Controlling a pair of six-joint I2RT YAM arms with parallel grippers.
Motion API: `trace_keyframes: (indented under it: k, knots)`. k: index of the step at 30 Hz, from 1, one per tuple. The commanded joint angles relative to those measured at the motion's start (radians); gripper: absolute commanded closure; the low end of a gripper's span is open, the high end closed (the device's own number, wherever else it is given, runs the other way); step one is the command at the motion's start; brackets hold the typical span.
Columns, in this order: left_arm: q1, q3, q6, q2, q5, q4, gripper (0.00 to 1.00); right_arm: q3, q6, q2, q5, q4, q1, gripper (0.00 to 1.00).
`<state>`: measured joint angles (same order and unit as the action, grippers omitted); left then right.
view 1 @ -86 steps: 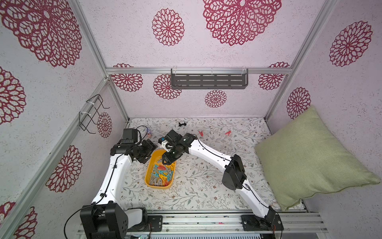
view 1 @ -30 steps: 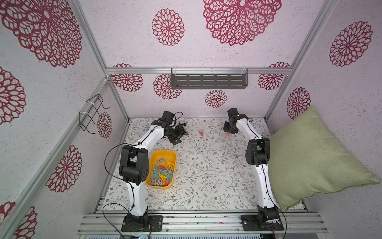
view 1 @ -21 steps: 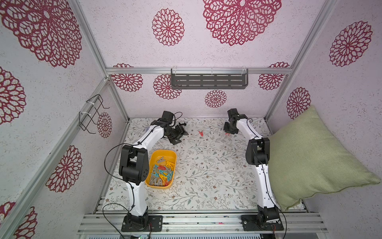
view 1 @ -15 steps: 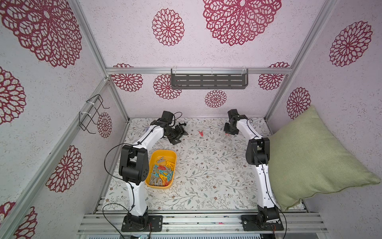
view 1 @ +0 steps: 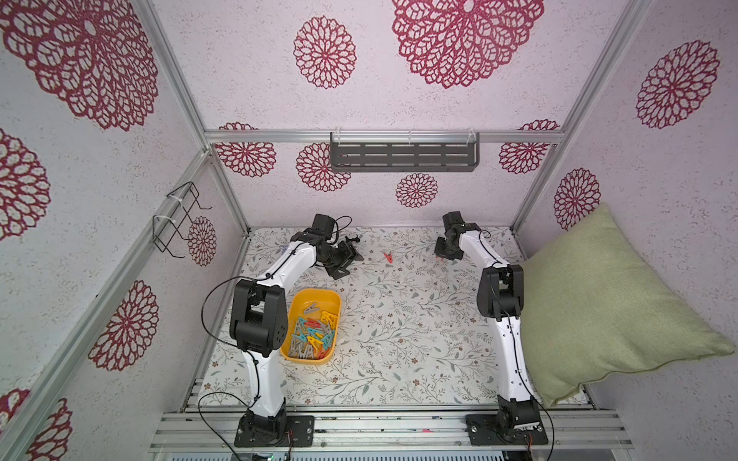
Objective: Put the clothespins into the storage box
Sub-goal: Pick up the clothespin from the center of the board.
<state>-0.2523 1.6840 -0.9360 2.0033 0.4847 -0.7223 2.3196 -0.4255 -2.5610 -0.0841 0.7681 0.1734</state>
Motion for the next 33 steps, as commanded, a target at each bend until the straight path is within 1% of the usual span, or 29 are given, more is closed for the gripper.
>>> trace_keyframes:
  k: [1, 6, 13, 19, 26, 27, 33]
  knots:
    - [0.006, -0.005, -0.002, 0.004, -0.007, -0.002, 0.27, -0.051, 0.008, 0.002, -0.011, 0.034, -0.006, 0.79]
    - [0.003, -0.019, -0.009, -0.006, -0.014, 0.003, 0.27, -0.092, 0.013, 0.019, -0.008, 0.019, -0.006, 0.75]
    - [-0.004, -0.043, -0.023, -0.023, -0.023, 0.020, 0.26, -0.161, 0.017, 0.056, -0.006, -0.017, -0.006, 0.76]
    - [-0.011, -0.043, -0.027, -0.027, -0.025, 0.019, 0.26, -0.112, 0.017, 0.026, -0.015, -0.001, -0.006, 0.79]
    - [-0.017, -0.039, -0.018, -0.029, -0.039, -0.008, 0.26, -0.063, 0.022, -0.004, -0.018, 0.010, -0.015, 0.86]
    - [-0.016, -0.041, -0.018, -0.062, -0.041, -0.011, 0.26, -0.063, 0.025, -0.002, -0.017, 0.010, -0.015, 0.88]
    - [-0.013, -0.042, -0.011, -0.098, -0.055, -0.028, 0.26, -0.077, 0.063, 0.053, -0.032, 0.007, 0.005, 0.96]
